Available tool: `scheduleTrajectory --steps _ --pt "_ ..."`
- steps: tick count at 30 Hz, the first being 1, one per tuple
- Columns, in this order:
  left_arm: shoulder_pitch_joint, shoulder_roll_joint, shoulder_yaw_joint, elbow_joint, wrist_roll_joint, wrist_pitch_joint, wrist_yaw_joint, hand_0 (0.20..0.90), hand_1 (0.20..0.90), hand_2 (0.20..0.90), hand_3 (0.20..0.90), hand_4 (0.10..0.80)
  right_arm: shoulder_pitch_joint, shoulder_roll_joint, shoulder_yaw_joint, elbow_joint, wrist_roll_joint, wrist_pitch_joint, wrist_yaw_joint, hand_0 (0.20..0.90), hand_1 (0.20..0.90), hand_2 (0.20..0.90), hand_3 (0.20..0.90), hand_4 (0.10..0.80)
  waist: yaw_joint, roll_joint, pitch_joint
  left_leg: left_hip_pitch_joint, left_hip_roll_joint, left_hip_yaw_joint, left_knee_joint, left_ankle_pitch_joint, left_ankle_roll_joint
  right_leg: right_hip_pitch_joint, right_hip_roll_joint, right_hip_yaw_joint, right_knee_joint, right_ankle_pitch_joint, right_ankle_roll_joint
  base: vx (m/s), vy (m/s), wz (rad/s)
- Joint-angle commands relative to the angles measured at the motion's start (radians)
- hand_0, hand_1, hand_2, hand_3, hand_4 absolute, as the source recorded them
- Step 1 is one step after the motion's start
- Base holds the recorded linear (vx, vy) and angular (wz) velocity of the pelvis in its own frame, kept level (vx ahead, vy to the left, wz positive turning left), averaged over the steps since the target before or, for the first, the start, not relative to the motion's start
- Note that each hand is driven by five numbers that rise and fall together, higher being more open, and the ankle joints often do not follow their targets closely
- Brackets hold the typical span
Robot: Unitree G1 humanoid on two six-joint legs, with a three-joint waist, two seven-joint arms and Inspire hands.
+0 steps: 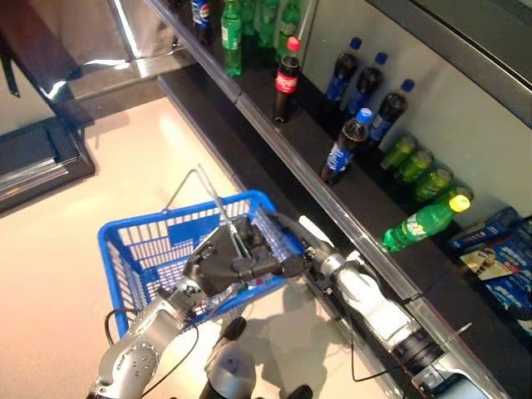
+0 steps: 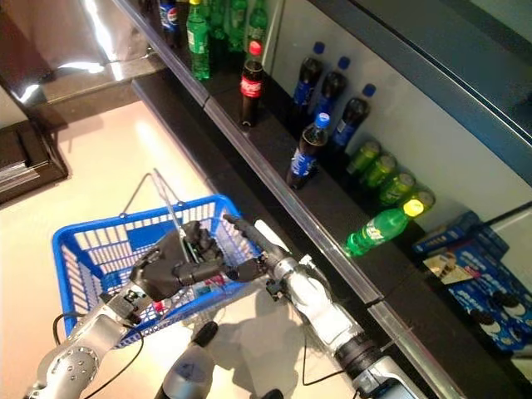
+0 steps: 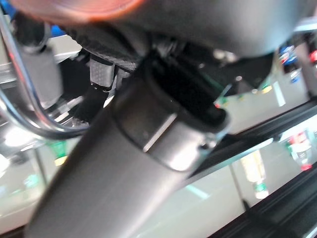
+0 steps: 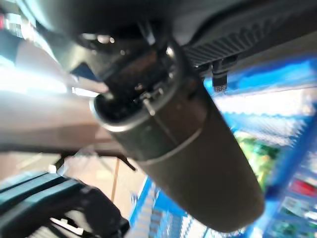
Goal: Pick up the drink and place into the basket.
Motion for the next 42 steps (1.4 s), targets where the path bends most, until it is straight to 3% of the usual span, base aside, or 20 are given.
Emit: scheduleTrajectory --steps 1,7,17,26,38,42 --pt "-0.145 -0.113 0.059 -0.178 -0.156 -0.299 -0.101 0.3 0.3 0.3 0.2 0.1 0.014 0.001 -0.017 -0.08 0.049 -0.159 -0.042 0.9 0.9 0.9 0.9 0.8 -0.045 0.037 -0.243 0.013 0.003 0.035 -0.035 0.018 0.024 -0.002 0.035 0.066 0.038 -0.019 -0.047 -0.022 0.017 -0.14" --pt "-0.14 -0.123 0.106 -0.124 -0.117 -0.366 -0.054 0.3 0.3 0.3 0.2 0.1 0.051 0.018 -0.047 -0.08 0.043 -0.197 -0.081 0.9 0.9 0.9 0.9 0.8 -0.069 0.052 -0.245 0.017 0.009 0.055 -0.035 0.016 0.023 -0.008 0.034 0.084 0.039 -0.022 -0.049 -0.014 0.015 -0.09" --pt "-0.114 -0.152 0.183 -0.043 -0.097 -0.388 0.015 0.3 0.3 0.3 0.2 0.1 0.112 0.036 -0.084 -0.037 0.047 -0.194 -0.119 0.9 0.9 0.9 0.9 0.8 -0.103 0.071 -0.248 0.022 0.02 0.078 -0.035 0.012 0.018 -0.011 0.029 0.104 0.028 -0.02 -0.046 -0.003 0.005 -0.04" --pt "-0.067 -0.209 0.25 0.112 -0.031 -0.432 0.134 0.3 0.3 0.3 0.2 0.1 0.212 0.048 -0.164 0.162 0.042 -0.178 -0.116 0.9 0.9 0.9 0.9 0.8 -0.148 0.088 -0.238 0.03 0.033 0.111 -0.035 0.004 0.017 -0.017 0.017 0.117 0.027 -0.019 -0.04 -0.011 0.012 -0.07" --pt "-0.047 -0.258 0.322 0.529 -0.018 -0.404 0.132 0.3 0.3 0.3 0.2 0.1 0.25 0.087 -0.285 0.554 0.085 -0.181 -0.144 0.9 0.9 0.9 0.9 0.8 -0.163 0.101 -0.236 0.053 0.034 0.116 -0.035 -0.008 0.017 -0.003 0.014 0.11 0.03 -0.023 -0.037 -0.001 -0.004 -0.05" --pt "-0.057 -0.258 0.325 0.779 0.027 -0.411 0.154 0.3 0.3 0.3 0.2 0.1 0.239 0.093 -0.356 0.799 0.128 -0.199 -0.103 0.9 0.9 0.9 0.9 0.8 -0.164 0.108 -0.239 0.066 0.032 0.117 -0.035 -0.011 0.018 0.005 0.018 0.108 0.032 -0.025 -0.039 0.0 0.0 0.0"
